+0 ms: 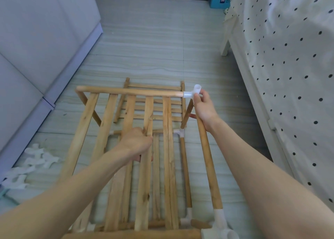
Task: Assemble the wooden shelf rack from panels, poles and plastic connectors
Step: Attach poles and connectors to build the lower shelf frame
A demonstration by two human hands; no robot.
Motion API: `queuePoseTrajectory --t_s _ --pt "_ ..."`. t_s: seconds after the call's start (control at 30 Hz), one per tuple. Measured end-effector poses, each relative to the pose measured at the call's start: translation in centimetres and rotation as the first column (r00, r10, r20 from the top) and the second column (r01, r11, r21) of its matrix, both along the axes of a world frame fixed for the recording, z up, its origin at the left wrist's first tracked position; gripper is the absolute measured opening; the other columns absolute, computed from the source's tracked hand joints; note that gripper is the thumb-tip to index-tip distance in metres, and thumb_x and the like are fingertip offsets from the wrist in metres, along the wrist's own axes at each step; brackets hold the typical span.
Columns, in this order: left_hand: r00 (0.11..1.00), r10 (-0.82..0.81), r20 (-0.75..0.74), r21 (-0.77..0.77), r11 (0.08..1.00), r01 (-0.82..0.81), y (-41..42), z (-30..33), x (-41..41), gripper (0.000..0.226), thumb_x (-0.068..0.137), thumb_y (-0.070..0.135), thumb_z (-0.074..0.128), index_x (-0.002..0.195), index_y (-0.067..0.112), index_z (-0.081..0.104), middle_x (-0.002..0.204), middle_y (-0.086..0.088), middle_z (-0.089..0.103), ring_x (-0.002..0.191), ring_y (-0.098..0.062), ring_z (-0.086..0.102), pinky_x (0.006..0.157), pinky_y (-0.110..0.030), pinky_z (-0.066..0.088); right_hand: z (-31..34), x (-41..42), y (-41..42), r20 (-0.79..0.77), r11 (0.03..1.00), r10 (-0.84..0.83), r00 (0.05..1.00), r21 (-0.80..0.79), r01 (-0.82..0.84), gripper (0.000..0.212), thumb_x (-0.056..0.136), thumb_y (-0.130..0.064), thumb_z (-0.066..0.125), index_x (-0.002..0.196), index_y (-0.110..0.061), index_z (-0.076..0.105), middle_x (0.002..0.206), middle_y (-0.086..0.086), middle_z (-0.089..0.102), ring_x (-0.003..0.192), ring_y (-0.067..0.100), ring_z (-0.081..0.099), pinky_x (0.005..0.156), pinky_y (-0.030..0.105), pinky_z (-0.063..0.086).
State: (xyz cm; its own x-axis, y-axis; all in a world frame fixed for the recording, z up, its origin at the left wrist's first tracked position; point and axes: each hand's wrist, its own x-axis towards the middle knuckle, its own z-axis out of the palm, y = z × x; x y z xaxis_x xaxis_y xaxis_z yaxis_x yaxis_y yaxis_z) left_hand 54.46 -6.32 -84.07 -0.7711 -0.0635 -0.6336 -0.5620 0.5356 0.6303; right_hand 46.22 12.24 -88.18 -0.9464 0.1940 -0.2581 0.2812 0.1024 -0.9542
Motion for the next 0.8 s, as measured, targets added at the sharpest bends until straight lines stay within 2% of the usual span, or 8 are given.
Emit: queuePoseTrajectory --t_s 0.2,0.47,0.7,0.8 --pt "1.000 -0.004 -0.005 0.042 0.999 0.004 -0.21 -0.12 0.07 0.013 0.099 0.017 0.042 0.109 0.008 0.045 0.083 -0.014 0.060 0.064 -0.024 0.066 0.060 -0.034 0.058 0.02 0.12 0.12 -0.010 1.000 0.009 1.000 0.015 -0.009 0.034 0.101 -0.028 0.031 0.134 -0.020 0.037 0.111 -0.003 0.048 0.084 0.010 0.053 0.065 0.025 0.053" --pt "1.000 0.001 0.030 0.086 0.996 -0.003 -0.16 0.33 -0.05 0.037 0.099 0.018 0.042 0.133 0.002 0.039 0.087 -0.016 0.060 0.065 -0.023 0.065 0.042 -0.024 0.053 -0.04 0.16 0.17 -0.007 0.999 0.023 1.000 0.024 -0.022 0.034 0.102 -0.027 0.030 0.135 -0.019 0.036 0.095 -0.012 0.047 0.080 0.008 0.053 0.056 0.018 0.048" --pt "0.999 -0.025 0.021 0.069 0.997 0.024 -0.06 0.18 0.11 0.034 0.100 0.018 0.041 0.130 0.002 0.040 0.079 -0.014 0.059 0.062 -0.023 0.064 0.044 -0.025 0.054 -0.05 0.25 0.10 -0.009 0.999 0.018 1.000 0.031 -0.018 0.033 0.102 -0.027 0.030 0.134 -0.020 0.036 0.097 -0.010 0.048 0.079 0.009 0.052 0.061 0.021 0.050" --pt "1.000 -0.015 0.018 0.073 0.997 0.014 -0.14 0.21 0.09 0.029 0.100 0.016 0.042 0.125 0.001 0.042 0.075 -0.014 0.059 0.060 -0.023 0.063 0.041 -0.024 0.053 0.10 0.16 -0.15 -0.012 0.999 0.021 1.000 0.044 -0.020 0.033 0.102 -0.026 0.029 0.133 -0.019 0.038 0.105 -0.004 0.048 0.079 0.010 0.051 0.067 0.025 0.052"
